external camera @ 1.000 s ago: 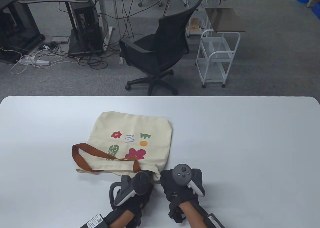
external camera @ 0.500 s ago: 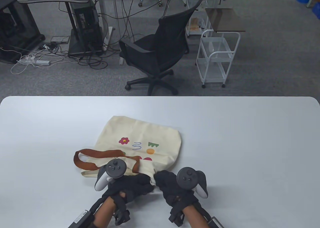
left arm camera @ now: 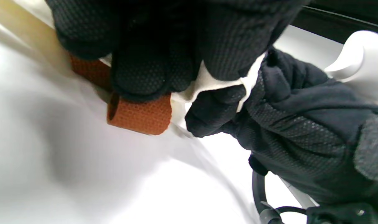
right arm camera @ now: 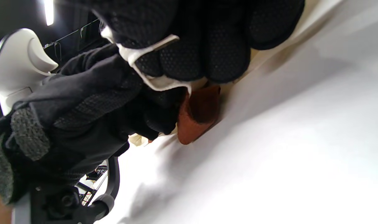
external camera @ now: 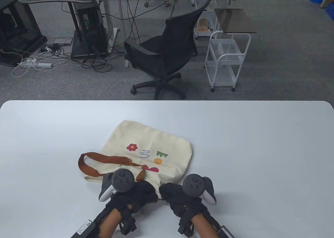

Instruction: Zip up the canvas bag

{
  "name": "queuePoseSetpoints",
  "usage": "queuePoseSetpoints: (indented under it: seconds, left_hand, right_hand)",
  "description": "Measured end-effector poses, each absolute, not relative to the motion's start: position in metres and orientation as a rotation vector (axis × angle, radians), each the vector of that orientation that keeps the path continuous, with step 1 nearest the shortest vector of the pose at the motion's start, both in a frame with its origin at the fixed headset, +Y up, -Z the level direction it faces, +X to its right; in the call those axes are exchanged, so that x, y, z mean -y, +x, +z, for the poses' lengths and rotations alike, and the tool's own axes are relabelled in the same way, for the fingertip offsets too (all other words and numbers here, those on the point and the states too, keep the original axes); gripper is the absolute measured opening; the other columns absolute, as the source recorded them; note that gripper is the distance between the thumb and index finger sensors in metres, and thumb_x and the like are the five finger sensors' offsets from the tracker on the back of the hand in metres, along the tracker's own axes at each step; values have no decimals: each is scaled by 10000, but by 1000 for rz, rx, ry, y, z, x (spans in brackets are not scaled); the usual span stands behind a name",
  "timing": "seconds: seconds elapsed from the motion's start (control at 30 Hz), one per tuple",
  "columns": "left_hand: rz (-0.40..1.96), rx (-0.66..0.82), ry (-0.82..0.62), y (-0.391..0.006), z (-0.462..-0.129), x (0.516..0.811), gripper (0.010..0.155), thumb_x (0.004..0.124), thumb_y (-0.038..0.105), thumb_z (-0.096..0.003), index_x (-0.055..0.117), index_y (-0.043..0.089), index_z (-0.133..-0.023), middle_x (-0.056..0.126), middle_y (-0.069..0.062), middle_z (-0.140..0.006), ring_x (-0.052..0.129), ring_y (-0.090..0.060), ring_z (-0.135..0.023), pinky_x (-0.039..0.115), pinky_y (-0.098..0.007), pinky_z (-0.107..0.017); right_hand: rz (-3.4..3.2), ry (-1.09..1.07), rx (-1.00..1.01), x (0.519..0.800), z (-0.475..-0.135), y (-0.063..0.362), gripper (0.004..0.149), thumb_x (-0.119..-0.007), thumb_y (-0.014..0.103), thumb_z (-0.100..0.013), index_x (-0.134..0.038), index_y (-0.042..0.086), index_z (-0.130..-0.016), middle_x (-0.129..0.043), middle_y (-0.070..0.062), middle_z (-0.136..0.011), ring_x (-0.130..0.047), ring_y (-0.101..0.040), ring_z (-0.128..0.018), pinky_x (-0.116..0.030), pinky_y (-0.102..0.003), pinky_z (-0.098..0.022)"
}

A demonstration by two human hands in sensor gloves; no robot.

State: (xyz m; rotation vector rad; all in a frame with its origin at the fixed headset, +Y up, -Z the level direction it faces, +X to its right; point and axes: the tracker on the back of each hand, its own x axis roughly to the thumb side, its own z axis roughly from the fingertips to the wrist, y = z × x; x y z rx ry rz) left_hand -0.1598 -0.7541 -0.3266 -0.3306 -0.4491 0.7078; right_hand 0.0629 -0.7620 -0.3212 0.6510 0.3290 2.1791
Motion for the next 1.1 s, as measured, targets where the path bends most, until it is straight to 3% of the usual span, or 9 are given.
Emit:
queuePoseSetpoints:
  seconds: [0.13,0.33,0.6,0.77,0.97,1.03,1.1]
  left_hand:
    - [636,401,-238,-157,-322,749,468,802,443,-541,823,201,-942,942,-42,-835,1027,-223,-688,860,-397,-526]
    - [180,317,177,-149,-308,728,424,796,482,-520,857,245,-865,960,0,-730,1038,-185,-591,872,-363,-472]
    - [157,94,260,-198,-329,728,395,883,452,-472,921,209,-782,994,-44,-641,1050,-225,-493,869,-395,-406]
    - [164,-144,203,-266,-346,735,386,935,448,-444,934,217,-753,1003,-43,-622,1055,-229,-478,871,-401,-399]
    - [159,-365,279,-321,-347,738,380,970,449,-422,938,216,-721,1000,-52,-598,1049,-232,-452,867,-406,-385]
    - [220,-340,233,-326,-349,739,374,965,445,-434,927,223,-732,991,-54,-615,1042,-234,-471,859,-408,-399]
    - [150,-344,283,-320,-350,738,375,960,451,-432,926,233,-734,992,-42,-619,1045,-226,-474,863,-401,-404]
  right_hand:
    - [2186,637,-320,760,-319,59,425,-671,242,-495,-744,99,-888,-890,-165,-793,-887,-353,-706,-677,-607,-610]
    - [2301,640,-258,746,-313,55,455,-714,308,-513,-769,39,-876,-947,-133,-689,-964,-297,-573,-774,-579,-515]
    - [2383,606,-209,745,-312,72,441,-726,317,-535,-776,37,-871,-946,-134,-690,-962,-303,-572,-769,-576,-505]
    - [2570,605,-199,745,-313,76,434,-740,328,-538,-786,52,-871,-950,-131,-697,-962,-305,-583,-764,-571,-512]
    - [2785,539,-179,745,-317,83,427,-762,336,-539,-806,57,-860,-961,-130,-684,-964,-305,-574,-761,-566,-511]
    - [2742,530,-192,743,-319,86,426,-768,329,-539,-809,51,-859,-961,-139,-684,-962,-312,-575,-757,-571,-510]
    - [2778,545,-184,741,-318,83,425,-769,330,-539,-812,52,-859,-963,-139,-683,-963,-313,-575,-757,-571,-513]
